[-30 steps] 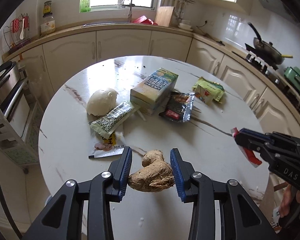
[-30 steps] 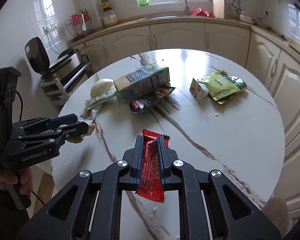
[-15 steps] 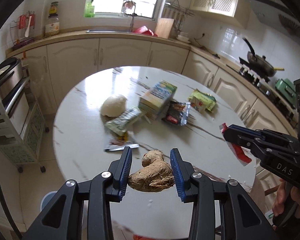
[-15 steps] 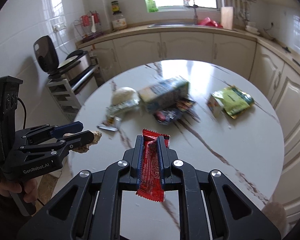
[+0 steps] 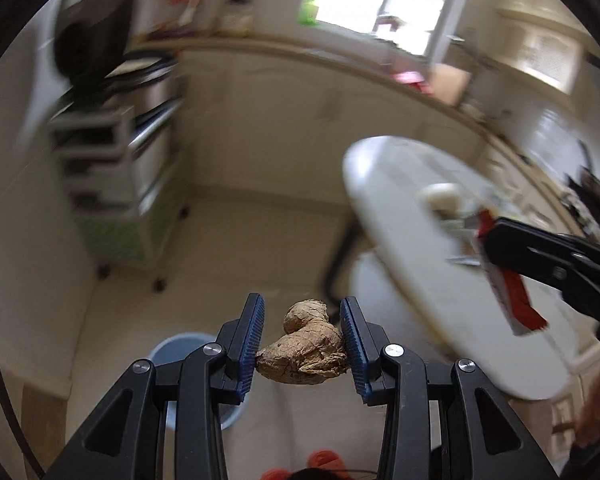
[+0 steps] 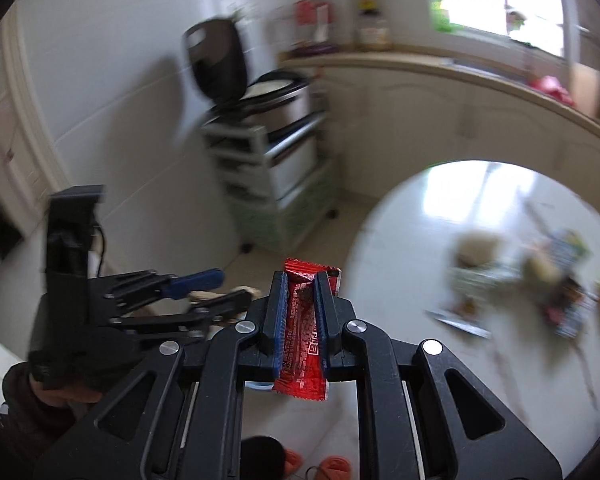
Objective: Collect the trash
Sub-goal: 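Carry both items over the blue bin and open both tools, then move both tools back toward the table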
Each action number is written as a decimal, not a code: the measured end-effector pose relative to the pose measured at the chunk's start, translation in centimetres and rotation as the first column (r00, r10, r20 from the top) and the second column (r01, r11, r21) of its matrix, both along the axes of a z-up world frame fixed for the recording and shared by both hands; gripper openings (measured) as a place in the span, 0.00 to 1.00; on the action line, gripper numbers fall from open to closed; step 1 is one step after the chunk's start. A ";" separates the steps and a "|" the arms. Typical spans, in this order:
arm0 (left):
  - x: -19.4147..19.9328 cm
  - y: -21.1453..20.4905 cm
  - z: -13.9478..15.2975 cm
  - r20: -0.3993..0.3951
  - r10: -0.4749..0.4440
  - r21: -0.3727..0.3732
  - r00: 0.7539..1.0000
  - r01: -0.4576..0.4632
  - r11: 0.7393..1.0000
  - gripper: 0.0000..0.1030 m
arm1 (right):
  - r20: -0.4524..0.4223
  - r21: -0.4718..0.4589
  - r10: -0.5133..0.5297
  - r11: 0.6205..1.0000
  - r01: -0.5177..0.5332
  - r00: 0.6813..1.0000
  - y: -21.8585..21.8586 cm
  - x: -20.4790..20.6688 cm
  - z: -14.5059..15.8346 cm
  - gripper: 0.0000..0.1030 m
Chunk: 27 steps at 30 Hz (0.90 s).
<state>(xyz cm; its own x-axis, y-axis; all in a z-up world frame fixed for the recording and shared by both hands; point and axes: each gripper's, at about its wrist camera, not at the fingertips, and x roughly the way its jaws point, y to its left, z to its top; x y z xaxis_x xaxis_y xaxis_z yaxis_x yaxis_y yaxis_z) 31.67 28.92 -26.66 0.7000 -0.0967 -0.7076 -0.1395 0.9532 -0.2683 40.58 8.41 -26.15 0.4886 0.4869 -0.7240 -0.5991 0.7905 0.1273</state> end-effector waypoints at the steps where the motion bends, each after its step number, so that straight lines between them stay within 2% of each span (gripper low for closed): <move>1: -0.1 1.6 -1.3 -0.026 0.022 -0.007 0.999 -0.022 1.000 0.34 | -0.014 -0.008 0.028 1.000 -0.028 1.000 1.8 0.2 -0.9 0.13; 5: 0.2 6.5 -6.9 -0.137 0.092 -0.044 0.986 -0.098 0.994 0.35 | -0.104 -0.035 0.122 0.991 -0.126 0.987 9.3 1.4 -6.3 0.12; 8: 0.7 9.6 -11.4 -0.215 0.134 -0.086 0.967 -0.156 0.984 0.34 | -0.182 -0.044 0.149 0.986 -0.159 0.972 12.7 2.6 -10.4 0.12; 11: 1.2 11.8 -14.4 -0.255 0.150 -0.152 0.955 -0.193 0.969 0.40 | -0.280 -0.036 0.157 0.984 -0.174 0.947 15.2 4.6 -15.5 0.12; 12: 1.4 12.4 -15.2 -0.269 0.158 -0.161 0.950 -0.206 0.965 0.46 | -0.310 -0.027 0.154 0.985 -0.171 0.938 15.6 5.3 -16.8 0.12; 14: 1.7 13.6 -17.0 -0.315 0.190 -0.158 0.930 -0.249 0.956 0.54 | -0.369 -0.012 0.151 0.986 -0.167 0.917 16.3 6.5 -19.7 0.07; 17: 1.3 15.5 -19.3 -0.395 0.252 -0.138 0.884 -0.328 0.935 0.55 | -0.424 -0.003 0.148 0.986 -0.164 0.894 17.0 7.9 -22.9 0.07; 19: 1.0 16.3 -20.0 -0.432 0.288 -0.120 0.855 -0.370 0.921 0.56 | -0.449 -0.001 0.151 0.985 -0.170 0.881 17.6 8.3 -24.4 0.07; 22: 0.3 16.8 -20.2 -0.449 0.312 -0.095 0.838 -0.391 0.915 0.56 | -0.451 -0.029 0.135 0.986 -0.165 0.882 17.6 8.2 -25.7 0.10; 24: 0.0 16.6 -19.9 -0.449 0.310 -0.112 0.838 -0.397 0.911 0.56 | -0.451 -0.028 0.136 0.986 -0.166 0.882 17.9 8.2 -26.0 0.11; 27: 0.1 16.1 -18.9 -0.431 0.322 -0.105 0.843 -0.401 0.910 0.56 | -0.419 -0.047 0.136 0.984 -0.170 0.898 18.2 7.7 -24.6 0.12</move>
